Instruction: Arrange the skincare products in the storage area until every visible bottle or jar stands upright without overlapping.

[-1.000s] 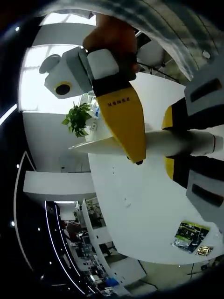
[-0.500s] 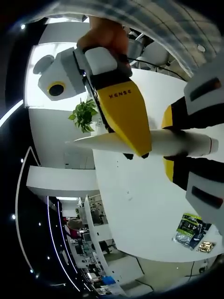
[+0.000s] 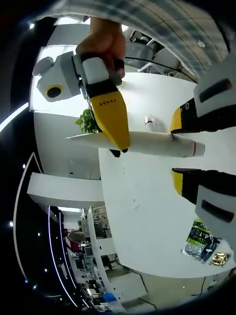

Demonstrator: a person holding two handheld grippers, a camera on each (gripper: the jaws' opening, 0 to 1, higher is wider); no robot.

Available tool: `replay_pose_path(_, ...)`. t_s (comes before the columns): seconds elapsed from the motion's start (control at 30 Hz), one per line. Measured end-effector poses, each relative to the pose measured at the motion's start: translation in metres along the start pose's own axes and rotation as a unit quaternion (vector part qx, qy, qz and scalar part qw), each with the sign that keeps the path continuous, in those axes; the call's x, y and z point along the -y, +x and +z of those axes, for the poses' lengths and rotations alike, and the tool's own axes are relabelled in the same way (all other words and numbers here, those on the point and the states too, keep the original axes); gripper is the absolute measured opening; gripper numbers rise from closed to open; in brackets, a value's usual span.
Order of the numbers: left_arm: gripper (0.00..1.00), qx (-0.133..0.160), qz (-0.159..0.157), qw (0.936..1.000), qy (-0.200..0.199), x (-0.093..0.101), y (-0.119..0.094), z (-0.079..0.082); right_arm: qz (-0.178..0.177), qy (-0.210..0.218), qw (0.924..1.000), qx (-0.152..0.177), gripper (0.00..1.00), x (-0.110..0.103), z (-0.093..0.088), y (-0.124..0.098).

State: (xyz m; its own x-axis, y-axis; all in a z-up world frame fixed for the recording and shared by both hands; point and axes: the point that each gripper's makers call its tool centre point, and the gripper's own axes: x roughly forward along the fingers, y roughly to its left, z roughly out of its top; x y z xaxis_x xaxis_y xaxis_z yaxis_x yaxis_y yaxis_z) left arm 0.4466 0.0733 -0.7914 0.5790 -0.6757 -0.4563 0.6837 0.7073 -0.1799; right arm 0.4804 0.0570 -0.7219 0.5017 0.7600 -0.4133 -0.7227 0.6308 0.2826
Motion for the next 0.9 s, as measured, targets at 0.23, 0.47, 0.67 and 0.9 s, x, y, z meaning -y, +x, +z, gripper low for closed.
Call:
replay_pose_path(0.23,0.38,0.0,-0.007,1.0,0.004,-0.015,-0.01,-0.008,-0.033,0.002,0.9994,-0.005,0.33,0.014,0.002,0.009)
replay_pose_path(0.47,0.48,-0.005,-0.019,0.9995,-0.025,-0.027,-0.012,-0.023,-0.065,0.015,0.9978,-0.003,0.33,0.034,0.001,0.022)
replay_pose_path(0.67,0.62,-0.012,-0.01,0.9997,-0.017,-0.028,-0.012,-0.023,-0.076,0.021,0.9969,0.002,0.33,0.05,0.006,0.03)
replay_pose_path(0.9,0.64,-0.032,0.002,0.9995,0.0,-0.035,-0.005,-0.029,-0.091,0.027,0.9954,0.009,0.33,0.078,0.011,0.038)
